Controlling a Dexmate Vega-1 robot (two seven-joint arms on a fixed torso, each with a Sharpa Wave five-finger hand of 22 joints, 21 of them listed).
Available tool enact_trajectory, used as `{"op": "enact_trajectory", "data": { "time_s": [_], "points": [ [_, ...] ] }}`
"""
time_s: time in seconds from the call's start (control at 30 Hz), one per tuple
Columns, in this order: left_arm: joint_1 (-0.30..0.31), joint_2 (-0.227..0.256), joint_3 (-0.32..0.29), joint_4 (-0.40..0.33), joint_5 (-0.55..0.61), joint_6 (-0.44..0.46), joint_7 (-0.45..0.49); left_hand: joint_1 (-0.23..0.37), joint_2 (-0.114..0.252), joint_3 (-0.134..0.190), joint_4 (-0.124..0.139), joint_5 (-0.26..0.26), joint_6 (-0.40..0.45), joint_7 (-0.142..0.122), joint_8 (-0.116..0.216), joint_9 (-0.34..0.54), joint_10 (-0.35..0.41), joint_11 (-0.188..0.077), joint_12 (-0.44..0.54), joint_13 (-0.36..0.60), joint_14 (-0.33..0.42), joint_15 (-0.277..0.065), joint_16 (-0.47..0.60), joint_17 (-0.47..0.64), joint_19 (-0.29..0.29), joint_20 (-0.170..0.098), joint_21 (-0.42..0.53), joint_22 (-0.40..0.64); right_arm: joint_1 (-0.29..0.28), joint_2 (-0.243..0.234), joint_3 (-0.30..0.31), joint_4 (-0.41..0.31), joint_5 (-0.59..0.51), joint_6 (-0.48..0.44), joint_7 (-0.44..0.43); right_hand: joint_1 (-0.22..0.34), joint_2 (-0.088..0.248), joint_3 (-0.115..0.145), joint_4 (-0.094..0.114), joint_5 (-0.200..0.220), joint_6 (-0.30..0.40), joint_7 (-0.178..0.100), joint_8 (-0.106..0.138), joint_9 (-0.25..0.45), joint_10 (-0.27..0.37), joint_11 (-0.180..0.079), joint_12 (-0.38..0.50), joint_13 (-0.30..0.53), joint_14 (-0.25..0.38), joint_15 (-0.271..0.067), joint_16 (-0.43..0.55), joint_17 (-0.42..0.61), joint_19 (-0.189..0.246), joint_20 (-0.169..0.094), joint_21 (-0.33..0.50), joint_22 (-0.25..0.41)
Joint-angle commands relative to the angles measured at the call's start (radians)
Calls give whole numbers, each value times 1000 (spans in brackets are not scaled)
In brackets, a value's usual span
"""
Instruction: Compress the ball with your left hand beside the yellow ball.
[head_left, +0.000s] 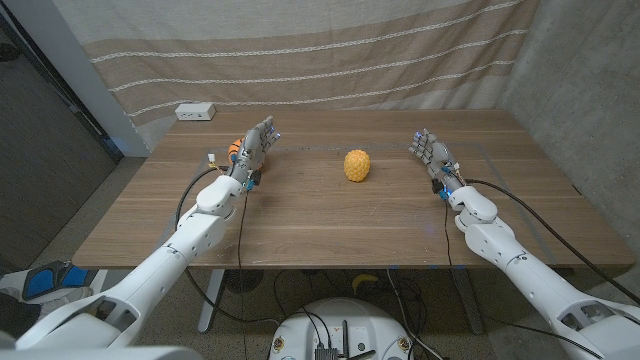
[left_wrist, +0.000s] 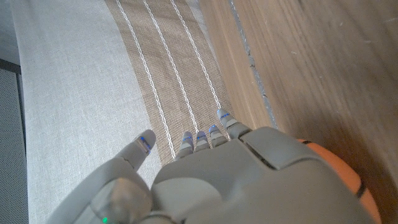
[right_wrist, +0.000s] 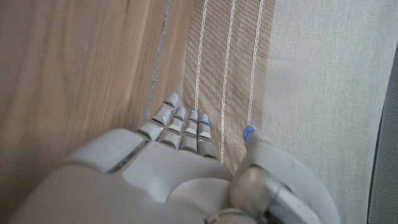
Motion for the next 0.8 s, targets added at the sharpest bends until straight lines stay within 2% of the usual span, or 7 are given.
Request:
{"op": "enact_trajectory", "data": {
  "time_s": [0.03, 0.3, 0.43, 0.8],
  "points": [
    [-26, -5, 0, 33, 31, -59, -13, -10, 7, -1, -16, -4, 17, -9, 10, 3, 10, -1, 6, 3, 10, 0, -1, 3, 7, 7, 10, 4, -12, -2, -4, -21, -14, -9, -30, 15, -7, 3, -15, -4, 9, 3, -6, 2, 7, 3, -2, 1, 7, 13, 0, -2, 10, 6, -2, 4],
    [-28, 20, 2, -3, 105, -59, 48, -9, -10, -9, -36, -9, 27, -17, 9, 3, 20, 0, 6, 3, 19, -3, -3, 3, 13, 8, 9, 4, -7, 6, -6, -15, -19, -6, -40, 21, -14, 6, -31, -7, 13, 9, -11, 2, 12, 10, -3, -2, 16, 24, 2, -7, 21, 17, -6, 4],
    [-31, 37, 8, -26, 166, -52, 92, -9, -18, -13, -46, -11, 32, -20, 9, 3, 25, 0, 6, 3, 25, -4, -3, 3, 16, 17, 9, 4, -5, 11, -7, -9, -19, -4, -41, 23, -16, 7, -37, -8, 15, 11, -14, 2, 17, 15, -3, -3, 22, 30, 4, -8, 26, 23, -7, 5],
    [-36, 61, 18, -64, 300, -31, 196, -4, -29, -18, -71, -15, 47, -27, 8, 3, 36, 4, 6, 3, 35, -6, -5, 3, 20, 20, 6, 3, -3, 17, -5, 0, -18, 5, -43, 25, -17, 9, -48, -8, 23, 13, -16, 3, 22, 14, -3, -4, 31, 37, 7, -11, 35, 28, -9, 5]
  ]
}}
